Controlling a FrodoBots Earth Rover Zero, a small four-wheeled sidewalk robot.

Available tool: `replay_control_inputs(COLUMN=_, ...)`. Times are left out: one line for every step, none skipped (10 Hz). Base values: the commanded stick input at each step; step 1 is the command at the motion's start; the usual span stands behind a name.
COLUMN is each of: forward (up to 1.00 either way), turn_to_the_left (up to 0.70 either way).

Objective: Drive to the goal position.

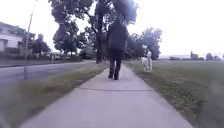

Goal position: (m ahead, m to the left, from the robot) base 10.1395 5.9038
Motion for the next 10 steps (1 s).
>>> replay_control_inputs(forward=0.70, turn_to_the_left=0.00)
replay_control_inputs(forward=0.70, turn_to_the_left=0.00)
replay_control_inputs(forward=0.70, turn_to_the_left=0.00)
replay_control_inputs(forward=0.70, turn_to_the_left=0.00)
replay_control_inputs(forward=0.70, turn_to_the_left=0.00)
replay_control_inputs(forward=0.70, turn_to_the_left=0.00)
replay_control_inputs(forward=0.70, turn_to_the_left=0.00)
replay_control_inputs(forward=0.70, turn_to_the_left=0.00)
replay_control_inputs(forward=0.70, turn_to_the_left=0.00)
replay_control_inputs(forward=0.70, turn_to_the_left=0.00)
